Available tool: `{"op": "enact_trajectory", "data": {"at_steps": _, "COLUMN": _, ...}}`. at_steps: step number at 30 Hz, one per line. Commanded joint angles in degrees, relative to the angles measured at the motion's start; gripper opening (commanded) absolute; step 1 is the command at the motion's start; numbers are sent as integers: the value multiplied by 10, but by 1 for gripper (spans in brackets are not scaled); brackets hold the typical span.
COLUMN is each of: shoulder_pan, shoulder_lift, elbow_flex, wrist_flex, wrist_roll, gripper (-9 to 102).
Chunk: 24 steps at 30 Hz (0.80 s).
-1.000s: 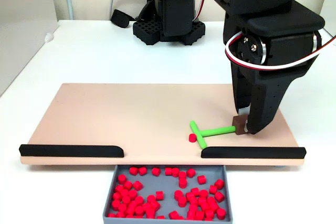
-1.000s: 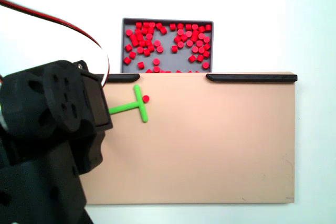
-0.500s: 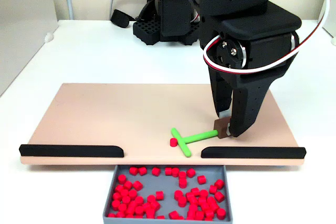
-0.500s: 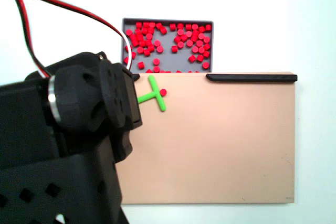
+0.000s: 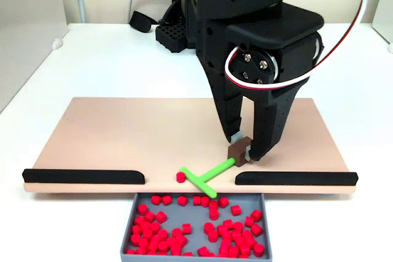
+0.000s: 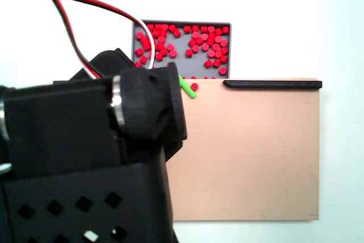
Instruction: Push granules from left to the grey container
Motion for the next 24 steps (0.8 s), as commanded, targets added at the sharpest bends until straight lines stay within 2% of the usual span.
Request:
{"op": "enact_trajectory", "data": {"at_steps": 1, "shoulder_pan": 10, "shoulder_lift": 38, "elbow_flex": -8, "wrist_flex": -4, "wrist_roll": -66, "gripper": 0}}
{"op": "enact_trajectory", "data": {"at_steps": 6, "shoulder_pan": 20, "shoulder_lift": 57, "elbow_flex": -7, "wrist_flex": -4, "wrist_roll": -142, "gripper": 0}}
{"op": "enact_trajectory", "data": {"at_steps": 14, "shoulder_pan": 22, "shoulder_lift": 153, "elbow_flex": 13, "wrist_flex": 5, "wrist_roll": -174, "gripper": 0}}
{"op": "enact_trajectory", "data": {"at_steps": 19, "shoulder_pan": 2, "shoulder_lift": 272, "elbow_flex": 140, "wrist_flex": 5, "wrist_roll": -214, "gripper": 0}}
{"op": "enact_trajectory", "data": {"at_steps": 24, "shoulder_pan": 4, "shoulder_lift": 410, "elbow_flex": 337, "wrist_flex": -11, "wrist_roll": -322, "gripper": 0}}
